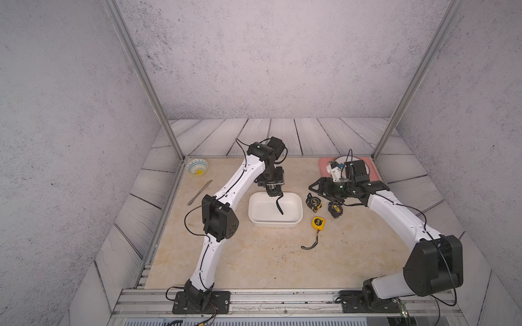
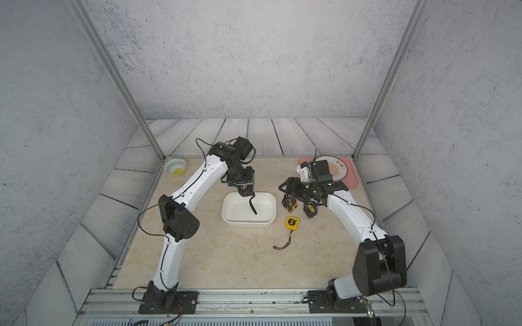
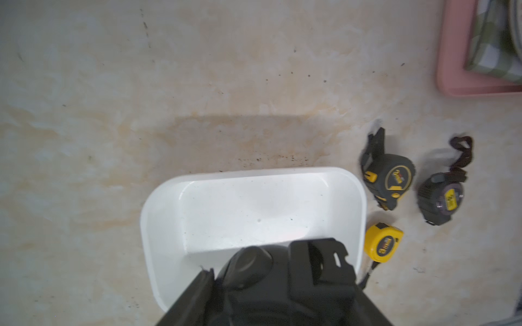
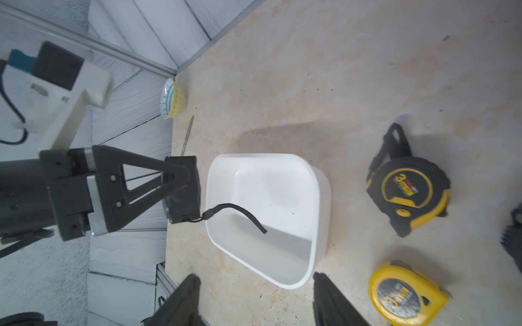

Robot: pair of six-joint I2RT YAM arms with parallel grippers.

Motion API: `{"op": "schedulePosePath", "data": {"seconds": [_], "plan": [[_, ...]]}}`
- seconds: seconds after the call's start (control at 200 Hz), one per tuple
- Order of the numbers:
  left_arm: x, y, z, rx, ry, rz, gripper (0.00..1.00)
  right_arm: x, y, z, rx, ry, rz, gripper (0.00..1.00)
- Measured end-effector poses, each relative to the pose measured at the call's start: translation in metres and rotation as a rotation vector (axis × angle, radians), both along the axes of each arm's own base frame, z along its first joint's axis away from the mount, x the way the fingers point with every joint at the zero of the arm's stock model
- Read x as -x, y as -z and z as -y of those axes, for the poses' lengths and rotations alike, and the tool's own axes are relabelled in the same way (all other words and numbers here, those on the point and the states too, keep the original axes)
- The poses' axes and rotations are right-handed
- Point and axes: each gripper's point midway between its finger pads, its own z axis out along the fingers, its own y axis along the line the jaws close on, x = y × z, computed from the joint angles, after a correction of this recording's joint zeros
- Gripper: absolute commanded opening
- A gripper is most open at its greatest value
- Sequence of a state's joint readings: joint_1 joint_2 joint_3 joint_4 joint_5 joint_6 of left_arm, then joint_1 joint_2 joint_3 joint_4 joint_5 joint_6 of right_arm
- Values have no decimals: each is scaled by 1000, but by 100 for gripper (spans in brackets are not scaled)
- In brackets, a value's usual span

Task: Take the tape measure out of the storage box
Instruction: Place the tape measure at the center of the board.

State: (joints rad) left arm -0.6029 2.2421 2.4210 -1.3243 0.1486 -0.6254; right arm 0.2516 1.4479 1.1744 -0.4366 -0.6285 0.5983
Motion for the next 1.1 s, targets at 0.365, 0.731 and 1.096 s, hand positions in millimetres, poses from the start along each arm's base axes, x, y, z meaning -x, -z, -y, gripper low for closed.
{"op": "schedulePosePath", "data": {"seconds": [0.365,0.731,1.096], "plan": [[20,-45,43,337,-84,-111,0,4,-26,-35,-49,-116,120,73],[19,-46,54,401,-133,-154,0,10,-31,-47,-44,-165,158,75],[21,-39,65,450,-163,-197,0,14,-36,-58,-44,-186,184,72]]}}
